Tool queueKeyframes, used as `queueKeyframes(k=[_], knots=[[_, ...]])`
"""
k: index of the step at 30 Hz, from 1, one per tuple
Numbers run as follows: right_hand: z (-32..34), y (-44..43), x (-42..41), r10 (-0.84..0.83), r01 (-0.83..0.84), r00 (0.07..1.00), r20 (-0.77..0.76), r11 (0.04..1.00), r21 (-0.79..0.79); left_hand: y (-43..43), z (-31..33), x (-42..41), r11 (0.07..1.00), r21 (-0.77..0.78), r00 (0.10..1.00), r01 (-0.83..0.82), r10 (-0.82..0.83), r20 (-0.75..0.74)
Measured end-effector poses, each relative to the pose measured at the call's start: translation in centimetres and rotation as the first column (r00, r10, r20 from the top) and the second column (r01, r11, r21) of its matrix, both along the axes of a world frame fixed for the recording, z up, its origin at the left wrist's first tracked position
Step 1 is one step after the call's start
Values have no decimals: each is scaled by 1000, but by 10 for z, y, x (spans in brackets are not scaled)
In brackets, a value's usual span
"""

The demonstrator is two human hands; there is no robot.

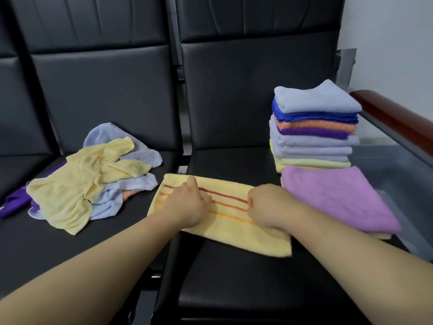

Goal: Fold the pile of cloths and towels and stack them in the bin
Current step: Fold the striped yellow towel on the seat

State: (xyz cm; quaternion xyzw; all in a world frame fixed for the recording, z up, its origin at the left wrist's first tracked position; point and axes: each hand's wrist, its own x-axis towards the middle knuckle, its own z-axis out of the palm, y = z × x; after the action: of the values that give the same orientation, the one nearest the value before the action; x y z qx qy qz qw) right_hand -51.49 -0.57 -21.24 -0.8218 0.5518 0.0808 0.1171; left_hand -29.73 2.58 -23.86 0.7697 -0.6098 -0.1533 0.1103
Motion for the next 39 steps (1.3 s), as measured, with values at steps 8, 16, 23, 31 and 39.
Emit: queueKeyframes(k=[8,16,23,31,39], knots=[[5,43,-5,83,-101,994,66,937,335,-19,-4,-33,897,177,891,406,-431,144],[-2,56,-23,25,-87,967,252,968,237,13,1,-37,969,97,951,228,-243,191],[-6,69,-30,111,-164,921,373,980,113,72,12,-15,988,77,845,136,-75,-530],[6,82,-38,26,-182,897,442,932,313,116,28,-16,927,138,373,350,-3,-928],[4,98,-37,50,-171,924,378,941,293,114,44,-16,969,-44,602,242,-185,-777]])
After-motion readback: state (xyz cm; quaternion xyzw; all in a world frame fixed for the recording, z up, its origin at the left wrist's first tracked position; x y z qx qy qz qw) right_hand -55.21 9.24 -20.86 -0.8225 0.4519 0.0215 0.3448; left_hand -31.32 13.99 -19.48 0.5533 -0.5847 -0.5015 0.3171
